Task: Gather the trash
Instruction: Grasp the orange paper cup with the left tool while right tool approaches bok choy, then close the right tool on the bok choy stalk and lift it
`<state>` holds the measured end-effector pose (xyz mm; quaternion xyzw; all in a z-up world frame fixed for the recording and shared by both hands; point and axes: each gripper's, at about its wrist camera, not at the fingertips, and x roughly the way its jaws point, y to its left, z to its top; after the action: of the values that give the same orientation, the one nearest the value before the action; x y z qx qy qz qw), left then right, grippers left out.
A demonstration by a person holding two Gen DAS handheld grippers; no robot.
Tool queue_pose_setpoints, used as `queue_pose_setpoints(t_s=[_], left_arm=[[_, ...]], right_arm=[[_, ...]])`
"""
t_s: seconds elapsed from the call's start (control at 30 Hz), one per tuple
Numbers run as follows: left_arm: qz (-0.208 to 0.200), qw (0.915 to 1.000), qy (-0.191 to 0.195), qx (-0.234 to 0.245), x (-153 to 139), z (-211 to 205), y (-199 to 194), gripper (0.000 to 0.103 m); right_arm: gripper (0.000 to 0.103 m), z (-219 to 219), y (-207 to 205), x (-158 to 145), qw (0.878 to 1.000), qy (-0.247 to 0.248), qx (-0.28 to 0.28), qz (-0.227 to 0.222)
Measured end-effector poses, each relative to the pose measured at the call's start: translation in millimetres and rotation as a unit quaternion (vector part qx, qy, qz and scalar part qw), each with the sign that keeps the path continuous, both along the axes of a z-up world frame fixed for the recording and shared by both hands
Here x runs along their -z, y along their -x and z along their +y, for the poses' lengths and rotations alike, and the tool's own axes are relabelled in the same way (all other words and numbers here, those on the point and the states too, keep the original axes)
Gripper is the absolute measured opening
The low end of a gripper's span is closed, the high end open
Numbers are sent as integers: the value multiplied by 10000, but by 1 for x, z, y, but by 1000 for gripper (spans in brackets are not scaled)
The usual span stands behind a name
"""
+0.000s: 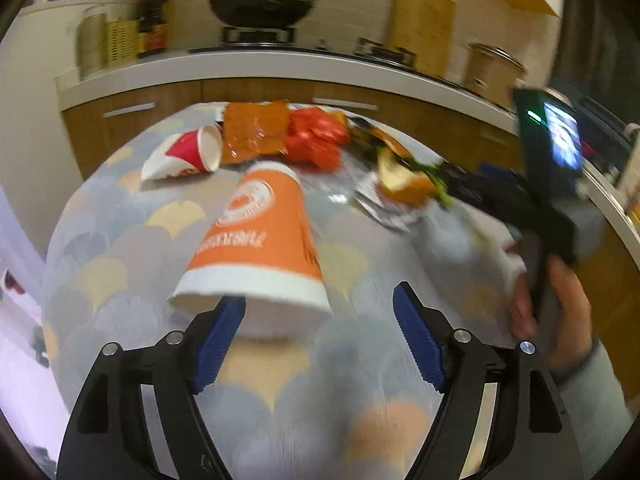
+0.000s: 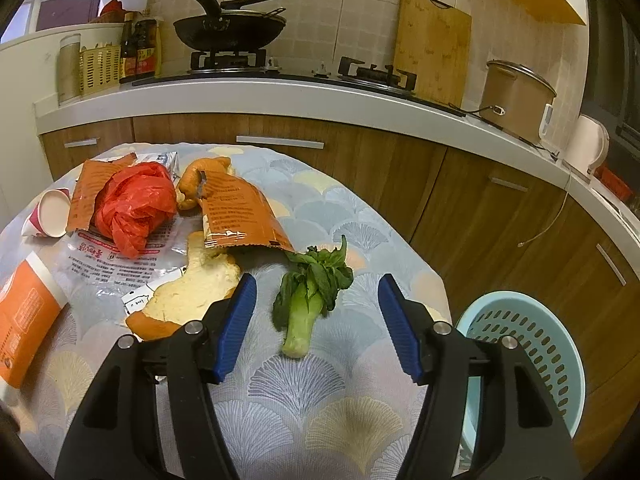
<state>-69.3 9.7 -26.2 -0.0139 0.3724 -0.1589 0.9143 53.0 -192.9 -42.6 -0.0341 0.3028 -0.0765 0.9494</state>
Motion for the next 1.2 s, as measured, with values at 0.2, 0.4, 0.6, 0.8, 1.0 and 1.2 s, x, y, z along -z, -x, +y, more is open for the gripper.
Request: queue_pose_setpoints(t_s=[0.2,0.4,0.6,0.8,1.0,1.2], left_arm=[[-158,9997,143,-151,-13,33,17,81],[-237,9994,-248,-14,-26,28,-34,95],[330,9951,-888,266,11,4,-82,92],[372,9966,-740,-2,24,5,-88,80],[108,9981,-571,-190,21,8,-86,74],[-61,9980,-493,-394,16,7,-86,72]], right_arm=[[60,4,1,0,9999,101,11,-21],[61,1,0,0,10000,43,33,0],[64,2,1,-1,9999,90,42,-40],[65,3,1,-1,9999,111,60,-65],[65,0,3,-2,9999,36,99,-83],[65,-19,2,-2,9990,-397,219,66]])
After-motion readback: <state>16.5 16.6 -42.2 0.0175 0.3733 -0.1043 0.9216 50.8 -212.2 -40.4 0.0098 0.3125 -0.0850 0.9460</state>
